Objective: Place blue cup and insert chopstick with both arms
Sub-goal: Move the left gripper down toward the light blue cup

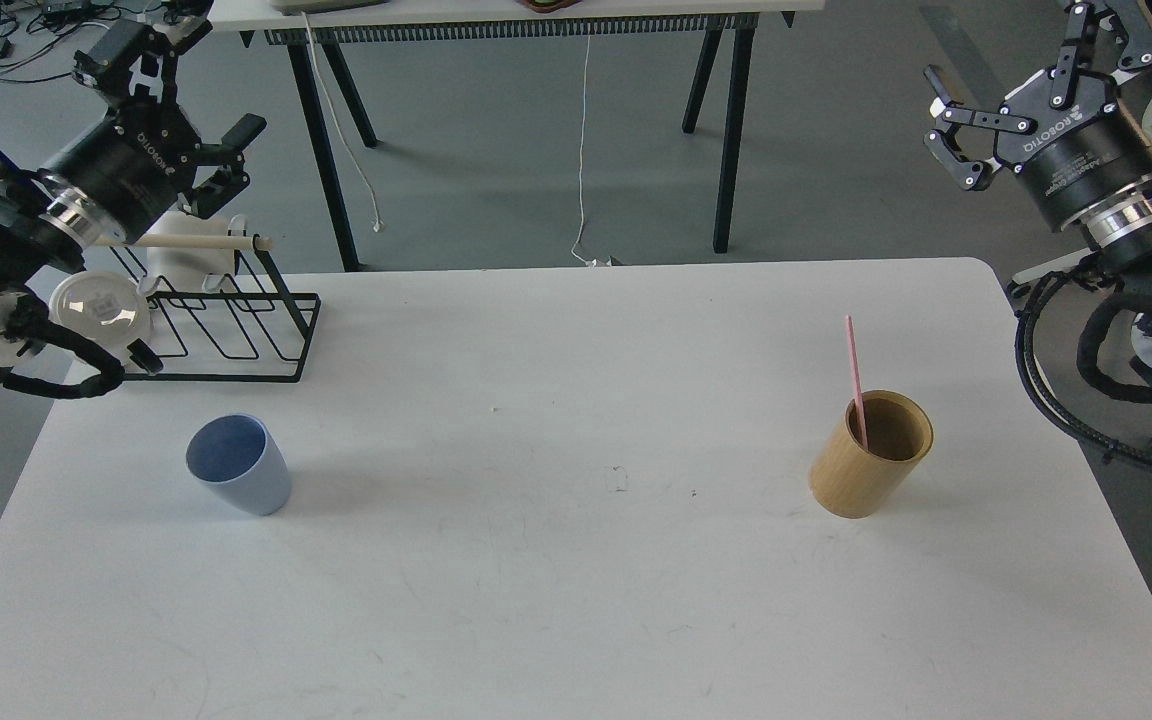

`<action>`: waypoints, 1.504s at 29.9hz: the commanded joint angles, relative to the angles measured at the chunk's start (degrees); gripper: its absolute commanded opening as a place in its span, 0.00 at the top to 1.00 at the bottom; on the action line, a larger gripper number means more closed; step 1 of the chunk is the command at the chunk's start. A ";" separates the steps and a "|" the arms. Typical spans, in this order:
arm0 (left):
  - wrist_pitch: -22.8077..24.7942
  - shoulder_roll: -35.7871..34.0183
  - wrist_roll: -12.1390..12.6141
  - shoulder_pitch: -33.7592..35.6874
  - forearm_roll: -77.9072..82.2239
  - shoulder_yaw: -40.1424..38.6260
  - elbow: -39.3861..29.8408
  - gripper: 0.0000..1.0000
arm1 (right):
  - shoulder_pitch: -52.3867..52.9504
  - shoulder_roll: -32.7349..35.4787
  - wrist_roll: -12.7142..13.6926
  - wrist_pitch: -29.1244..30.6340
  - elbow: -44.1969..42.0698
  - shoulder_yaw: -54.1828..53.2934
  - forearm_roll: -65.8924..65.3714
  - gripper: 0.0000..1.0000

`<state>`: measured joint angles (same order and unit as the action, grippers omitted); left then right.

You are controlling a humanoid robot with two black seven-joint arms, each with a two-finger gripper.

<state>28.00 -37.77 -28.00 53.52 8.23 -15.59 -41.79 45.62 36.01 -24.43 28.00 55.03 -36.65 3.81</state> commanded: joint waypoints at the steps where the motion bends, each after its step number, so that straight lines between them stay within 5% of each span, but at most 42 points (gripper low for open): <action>1: 0.00 0.25 0.00 0.27 -0.23 -0.67 -0.48 0.00 | -0.01 -0.24 0.00 0.00 -0.10 0.00 -0.03 0.01; 16: 0.00 0.50 0.00 -0.17 -0.41 -15.52 0.04 0.00 | -0.01 0.02 0.00 0.00 -0.01 -0.18 -0.21 0.01; 25: 0.00 1.92 0.00 0.53 0.73 -15.18 -0.39 0.00 | 0.08 0.37 0.00 0.00 0.07 0.09 -0.47 0.01; 29: 0.00 -0.09 0.00 0.62 13.08 -15.44 -1.53 0.00 | -0.01 0.46 0.00 0.00 0.07 0.00 -0.47 0.01; 35: 0.00 -6.16 0.00 2.11 45.95 -15.26 -15.58 0.00 | -0.01 0.46 0.00 0.00 -0.45 0.09 -0.65 0.01; 45: 0.00 -16.00 0.00 3.17 74.97 -9.02 -23.50 0.00 | -0.80 1.08 -0.09 0.00 -1.07 0.26 -1.26 0.01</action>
<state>28.02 -50.65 -28.01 56.35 74.26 -26.29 -63.25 45.25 37.22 -24.51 28.00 54.31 -36.41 3.09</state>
